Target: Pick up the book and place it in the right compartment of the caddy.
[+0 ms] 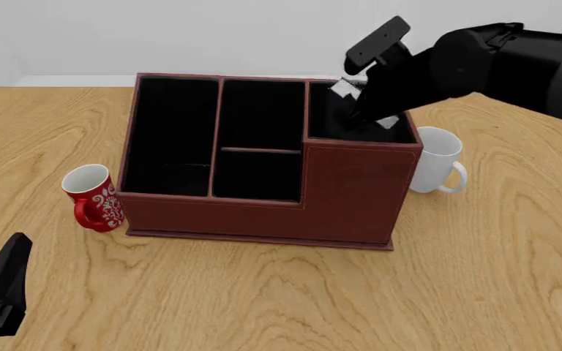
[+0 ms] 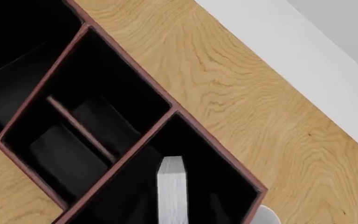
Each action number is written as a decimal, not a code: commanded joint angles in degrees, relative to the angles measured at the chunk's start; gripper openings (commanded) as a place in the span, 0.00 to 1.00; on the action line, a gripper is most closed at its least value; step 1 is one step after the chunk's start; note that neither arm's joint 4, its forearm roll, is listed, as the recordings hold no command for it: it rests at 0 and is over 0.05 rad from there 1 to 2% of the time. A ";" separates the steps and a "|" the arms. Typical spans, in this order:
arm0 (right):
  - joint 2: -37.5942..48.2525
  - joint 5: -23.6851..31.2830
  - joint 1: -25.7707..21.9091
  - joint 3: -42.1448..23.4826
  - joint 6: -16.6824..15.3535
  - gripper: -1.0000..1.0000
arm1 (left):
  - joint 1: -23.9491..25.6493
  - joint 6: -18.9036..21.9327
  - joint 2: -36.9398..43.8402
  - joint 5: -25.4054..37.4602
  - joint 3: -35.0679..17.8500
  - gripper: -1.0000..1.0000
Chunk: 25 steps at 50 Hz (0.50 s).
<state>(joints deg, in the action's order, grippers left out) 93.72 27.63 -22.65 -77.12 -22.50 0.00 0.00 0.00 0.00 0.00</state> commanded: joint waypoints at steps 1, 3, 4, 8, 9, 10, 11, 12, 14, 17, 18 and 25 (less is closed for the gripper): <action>0.77 -0.79 0.67 -0.76 1.18 1.00 | 0.00 0.00 0.00 0.00 0.00 1.00; 0.89 -0.85 0.89 -0.82 0.97 1.00 | 0.00 0.00 0.00 0.00 0.00 1.00; 1.01 -0.88 1.14 -1.04 0.96 1.00 | 0.00 0.00 0.00 0.00 0.00 1.00; 0.32 -0.81 0.46 -0.99 1.67 1.00 | 0.00 0.00 0.00 0.00 0.00 1.00; 0.61 -0.48 0.90 -1.29 1.48 1.00 | 0.00 0.00 0.00 0.00 0.00 1.00; 0.62 -0.21 0.96 -1.70 2.30 1.00 | 0.00 0.00 0.00 0.00 0.00 1.00; 0.42 -0.26 0.83 -1.68 2.67 1.00 | 0.00 0.00 0.00 0.00 0.00 1.00; 0.18 -0.34 0.90 -1.38 2.02 1.00 | 0.00 0.00 0.00 0.00 0.00 1.00; -0.57 -0.35 0.98 -1.22 2.09 1.00 | 0.00 0.00 0.00 0.00 0.00 1.00; -2.13 -0.46 0.77 -0.39 2.23 1.00 | 0.00 0.00 0.00 0.00 0.00 1.00; -2.86 -0.51 0.69 0.00 2.46 1.00 | 0.00 0.00 0.00 0.00 0.00 1.00; -8.84 -2.42 0.54 4.14 2.83 1.00 | 0.00 0.00 0.00 0.00 0.00 1.00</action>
<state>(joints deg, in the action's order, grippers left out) 90.40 26.75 -22.11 -76.37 -20.20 0.00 0.00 0.00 0.00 0.00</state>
